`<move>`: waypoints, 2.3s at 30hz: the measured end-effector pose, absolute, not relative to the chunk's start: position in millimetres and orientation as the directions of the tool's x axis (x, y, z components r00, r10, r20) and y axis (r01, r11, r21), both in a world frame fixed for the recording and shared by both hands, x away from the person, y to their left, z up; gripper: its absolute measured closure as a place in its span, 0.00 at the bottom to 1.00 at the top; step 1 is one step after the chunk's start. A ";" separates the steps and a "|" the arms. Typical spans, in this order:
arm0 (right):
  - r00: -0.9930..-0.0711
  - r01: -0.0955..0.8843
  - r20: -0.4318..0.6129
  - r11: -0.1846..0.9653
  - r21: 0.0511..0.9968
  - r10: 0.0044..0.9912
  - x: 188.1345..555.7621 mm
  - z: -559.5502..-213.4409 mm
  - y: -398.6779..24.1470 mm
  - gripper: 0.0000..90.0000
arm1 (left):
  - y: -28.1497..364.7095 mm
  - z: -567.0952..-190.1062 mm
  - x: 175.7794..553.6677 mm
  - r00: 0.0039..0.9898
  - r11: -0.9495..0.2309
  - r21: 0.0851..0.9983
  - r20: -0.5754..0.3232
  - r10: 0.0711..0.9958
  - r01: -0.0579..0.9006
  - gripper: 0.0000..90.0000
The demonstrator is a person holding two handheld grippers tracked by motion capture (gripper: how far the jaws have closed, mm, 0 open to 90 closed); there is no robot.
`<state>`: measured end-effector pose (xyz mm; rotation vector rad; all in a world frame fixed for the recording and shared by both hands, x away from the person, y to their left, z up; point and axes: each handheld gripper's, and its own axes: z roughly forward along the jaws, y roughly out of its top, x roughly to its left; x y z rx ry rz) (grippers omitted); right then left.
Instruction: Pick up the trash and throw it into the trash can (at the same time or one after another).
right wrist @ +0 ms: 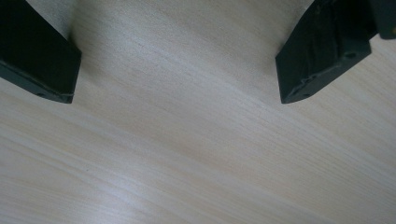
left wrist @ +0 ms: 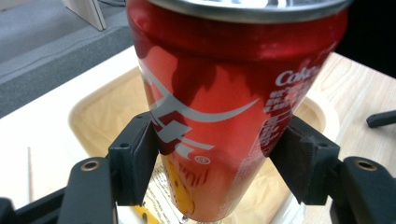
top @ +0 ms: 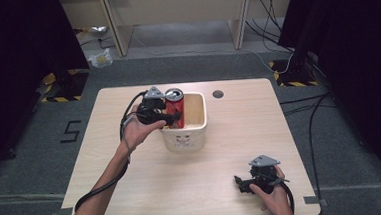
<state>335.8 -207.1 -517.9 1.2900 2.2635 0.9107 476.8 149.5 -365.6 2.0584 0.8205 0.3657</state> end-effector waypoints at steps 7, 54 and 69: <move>-0.508 0.615 -0.010 0.371 0.696 0.861 336.0 -517.9 -207.3 0.00 | 148.0 -374.0 477.8 0.745 -0.430 0.789 -0.052 0.665 0.439 0.37; -0.508 0.615 -0.011 0.372 0.696 0.861 335.9 -518.1 -207.2 0.00 | 179.6 -350.5 468.5 0.702 -0.316 0.835 -0.114 0.703 0.451 0.21; -0.508 0.615 -0.011 0.371 0.695 0.861 335.9 -518.0 -207.2 0.00 | 232.8 -346.0 464.3 0.640 -0.251 0.845 -0.132 0.757 0.472 0.22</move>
